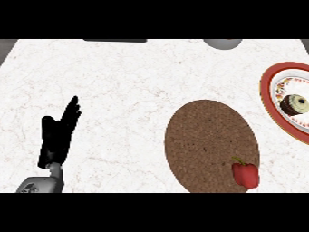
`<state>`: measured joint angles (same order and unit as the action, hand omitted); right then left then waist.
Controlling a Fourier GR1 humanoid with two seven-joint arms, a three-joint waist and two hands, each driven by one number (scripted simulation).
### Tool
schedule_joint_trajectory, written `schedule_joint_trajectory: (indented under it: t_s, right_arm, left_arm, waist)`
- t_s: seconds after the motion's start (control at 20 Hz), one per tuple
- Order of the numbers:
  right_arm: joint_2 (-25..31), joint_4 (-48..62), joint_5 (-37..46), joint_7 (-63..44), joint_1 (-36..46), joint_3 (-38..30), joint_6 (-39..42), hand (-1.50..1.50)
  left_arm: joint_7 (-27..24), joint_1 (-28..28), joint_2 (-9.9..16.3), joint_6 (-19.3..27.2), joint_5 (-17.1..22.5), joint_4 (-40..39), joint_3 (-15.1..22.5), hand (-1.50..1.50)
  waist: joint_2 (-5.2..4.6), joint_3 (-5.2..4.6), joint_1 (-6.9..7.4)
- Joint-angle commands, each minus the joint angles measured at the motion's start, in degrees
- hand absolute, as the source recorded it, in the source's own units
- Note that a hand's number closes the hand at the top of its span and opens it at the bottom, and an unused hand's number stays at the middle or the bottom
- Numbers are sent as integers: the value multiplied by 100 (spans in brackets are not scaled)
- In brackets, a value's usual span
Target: Pick the cupcake from the placemat and place it in the plate
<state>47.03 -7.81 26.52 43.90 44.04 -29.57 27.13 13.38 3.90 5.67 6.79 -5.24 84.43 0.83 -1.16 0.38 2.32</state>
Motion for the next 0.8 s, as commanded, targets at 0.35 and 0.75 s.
schedule_joint_trajectory:
  t_s: [0.35, 0.75]
  right_arm:
    - [-284, -256, -165, 1054, -510, 66, 805, -150]
    - [-200, -292, -84, 978, -724, 214, 200, -150]
  left_arm:
    - [-36, -11, -295, 240, -212, -65, 221, 0]
    - [-190, 51, -147, 84, -110, -161, 73, 0]
  waist:
    - [3, 3, -28]
    - [-9, 1, 10]
